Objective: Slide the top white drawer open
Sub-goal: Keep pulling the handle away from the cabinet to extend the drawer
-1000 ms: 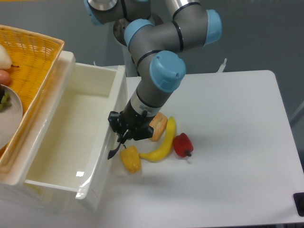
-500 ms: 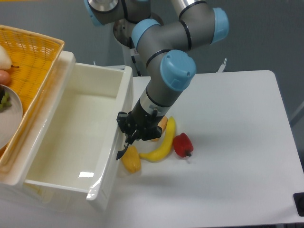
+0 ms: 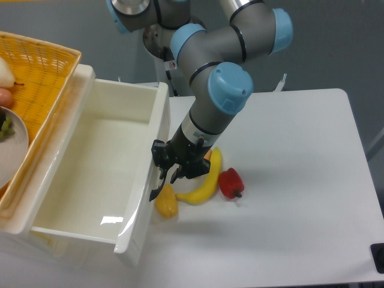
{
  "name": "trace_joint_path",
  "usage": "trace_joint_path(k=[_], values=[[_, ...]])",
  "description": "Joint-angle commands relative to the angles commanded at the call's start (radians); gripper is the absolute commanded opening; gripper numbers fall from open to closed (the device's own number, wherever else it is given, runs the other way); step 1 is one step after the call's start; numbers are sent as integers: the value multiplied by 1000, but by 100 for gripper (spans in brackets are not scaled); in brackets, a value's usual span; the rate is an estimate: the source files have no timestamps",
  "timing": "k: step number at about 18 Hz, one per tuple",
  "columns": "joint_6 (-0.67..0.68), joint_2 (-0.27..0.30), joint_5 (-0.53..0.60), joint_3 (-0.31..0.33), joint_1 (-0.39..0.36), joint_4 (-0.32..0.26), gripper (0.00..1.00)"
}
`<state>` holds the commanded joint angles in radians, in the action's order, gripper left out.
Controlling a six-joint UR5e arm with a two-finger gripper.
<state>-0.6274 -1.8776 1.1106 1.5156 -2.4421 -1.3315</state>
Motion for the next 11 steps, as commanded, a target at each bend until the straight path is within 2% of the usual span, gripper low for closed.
trace_joint_path(k=[11], values=[[-3, -2, -11, 0, -31, 2, 56]])
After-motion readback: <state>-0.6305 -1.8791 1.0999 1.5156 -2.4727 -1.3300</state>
